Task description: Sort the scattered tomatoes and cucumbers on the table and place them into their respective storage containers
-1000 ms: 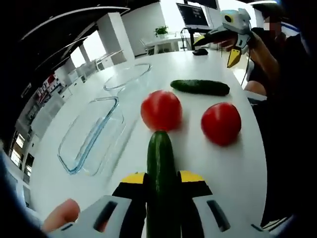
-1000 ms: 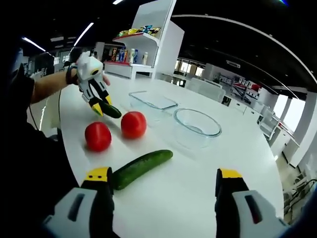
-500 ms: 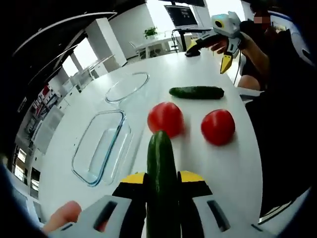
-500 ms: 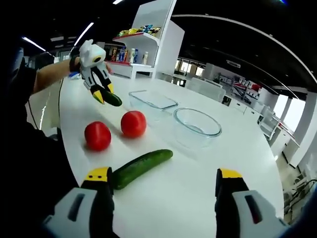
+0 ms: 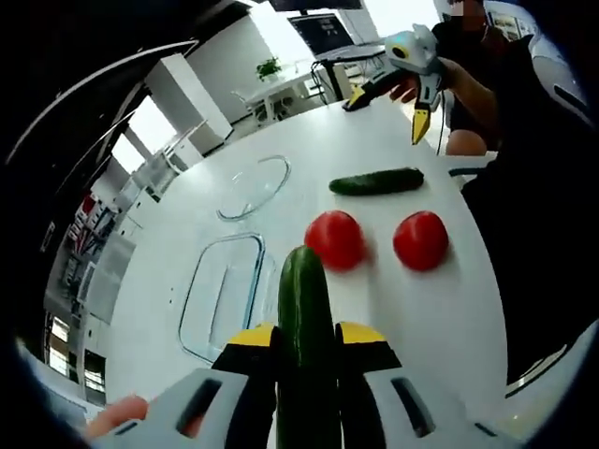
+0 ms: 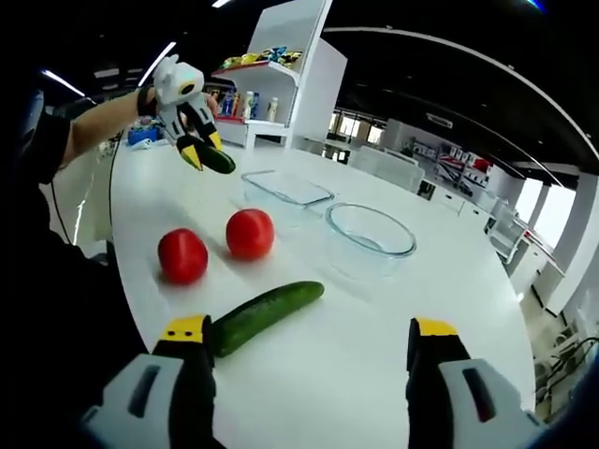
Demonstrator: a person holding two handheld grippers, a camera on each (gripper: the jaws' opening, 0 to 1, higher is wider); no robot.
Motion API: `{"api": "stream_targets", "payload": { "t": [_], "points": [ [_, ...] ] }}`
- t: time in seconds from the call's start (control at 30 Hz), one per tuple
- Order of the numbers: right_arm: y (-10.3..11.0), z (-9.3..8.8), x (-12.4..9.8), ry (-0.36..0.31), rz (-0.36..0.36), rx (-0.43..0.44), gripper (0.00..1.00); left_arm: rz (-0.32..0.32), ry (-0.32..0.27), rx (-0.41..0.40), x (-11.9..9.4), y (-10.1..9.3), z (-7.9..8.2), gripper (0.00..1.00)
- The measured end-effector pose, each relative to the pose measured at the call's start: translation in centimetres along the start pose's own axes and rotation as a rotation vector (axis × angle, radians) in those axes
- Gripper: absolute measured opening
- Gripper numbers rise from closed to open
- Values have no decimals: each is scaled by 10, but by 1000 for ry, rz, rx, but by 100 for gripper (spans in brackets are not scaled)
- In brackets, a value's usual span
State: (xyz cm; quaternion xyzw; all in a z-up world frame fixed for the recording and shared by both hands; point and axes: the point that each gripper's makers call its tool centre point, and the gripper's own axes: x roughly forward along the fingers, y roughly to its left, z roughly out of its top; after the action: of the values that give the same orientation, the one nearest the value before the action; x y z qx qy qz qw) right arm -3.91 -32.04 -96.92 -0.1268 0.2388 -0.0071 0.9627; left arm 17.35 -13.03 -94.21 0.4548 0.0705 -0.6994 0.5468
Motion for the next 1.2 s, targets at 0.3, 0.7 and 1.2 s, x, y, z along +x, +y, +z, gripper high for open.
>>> {"api": "stream_targets", "payload": {
  "t": [0.3,0.7,1.2],
  "points": [
    [0,-1,-1,5,-4,0,82,21,-28,37,-4,28,10,23],
    [-1,1,-2,-1,-6,3,82,22,-14,91,13,60,5,23],
    [-11,-6,-10,-4,-23,19,82,8,-2,119,76,105,9,23]
  ]
}}
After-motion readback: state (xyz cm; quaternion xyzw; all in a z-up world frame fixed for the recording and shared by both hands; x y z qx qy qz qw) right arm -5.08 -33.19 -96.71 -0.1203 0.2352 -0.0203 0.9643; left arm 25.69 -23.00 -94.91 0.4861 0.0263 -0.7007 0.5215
